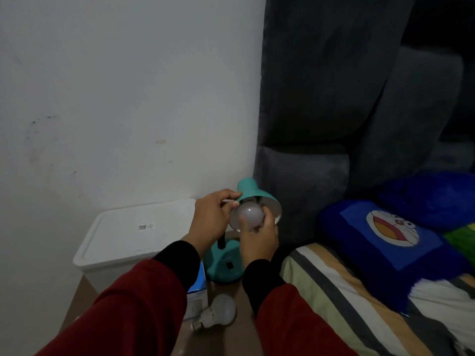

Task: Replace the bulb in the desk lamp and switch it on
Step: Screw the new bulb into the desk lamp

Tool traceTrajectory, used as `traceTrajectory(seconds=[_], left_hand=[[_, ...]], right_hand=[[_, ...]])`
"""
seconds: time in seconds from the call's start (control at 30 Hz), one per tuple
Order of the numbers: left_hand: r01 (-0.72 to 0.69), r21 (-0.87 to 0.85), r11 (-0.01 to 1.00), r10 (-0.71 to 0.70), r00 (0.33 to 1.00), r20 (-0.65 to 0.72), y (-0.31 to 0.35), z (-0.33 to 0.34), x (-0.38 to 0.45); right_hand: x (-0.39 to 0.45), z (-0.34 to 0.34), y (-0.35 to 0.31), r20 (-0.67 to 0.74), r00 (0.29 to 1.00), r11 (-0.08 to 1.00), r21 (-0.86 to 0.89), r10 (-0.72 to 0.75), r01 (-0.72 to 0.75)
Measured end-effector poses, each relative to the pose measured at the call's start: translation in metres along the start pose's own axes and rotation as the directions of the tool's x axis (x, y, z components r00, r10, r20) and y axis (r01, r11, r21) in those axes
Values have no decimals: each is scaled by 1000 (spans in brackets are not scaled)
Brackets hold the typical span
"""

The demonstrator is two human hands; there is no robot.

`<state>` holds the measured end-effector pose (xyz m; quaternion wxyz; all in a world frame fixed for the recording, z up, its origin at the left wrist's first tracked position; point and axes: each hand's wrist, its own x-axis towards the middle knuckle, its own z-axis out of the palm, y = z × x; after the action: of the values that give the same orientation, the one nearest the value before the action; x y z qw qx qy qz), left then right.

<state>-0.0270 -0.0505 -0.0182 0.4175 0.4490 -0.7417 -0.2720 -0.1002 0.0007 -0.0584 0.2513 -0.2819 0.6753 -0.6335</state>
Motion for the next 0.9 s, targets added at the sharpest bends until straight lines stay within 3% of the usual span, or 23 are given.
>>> traceTrajectory(seconds=[0.1, 0.27, 0.4, 0.6, 0.8, 0.9], left_hand=[[2, -10, 1000, -2, 1000, -4, 0, 0, 0], [-4, -7, 1000, 4, 1000, -5, -1, 0, 0], [-3, -9, 1000, 3, 1000, -13, -2, 1, 0], [-5, -5, 1000, 5, 1000, -11, -2, 1, -1], [-13, 13, 1000, 13, 1000, -22, -2, 2, 0], [-21, 8, 1000, 22, 1000, -23, -1, 2, -2]], right_hand=[[3, -2, 1, -16, 998, 998, 31, 59, -59], [1, 0, 1, 4, 1000, 1000, -6, 9, -9], [6, -5, -2, 6, 996, 996, 38, 85, -85], [3, -1, 0, 61, 998, 998, -60, -18, 21], [8, 5, -1, 67, 985, 963, 210, 159, -170], [8, 3, -1, 49, 993, 979, 169, 108, -115]])
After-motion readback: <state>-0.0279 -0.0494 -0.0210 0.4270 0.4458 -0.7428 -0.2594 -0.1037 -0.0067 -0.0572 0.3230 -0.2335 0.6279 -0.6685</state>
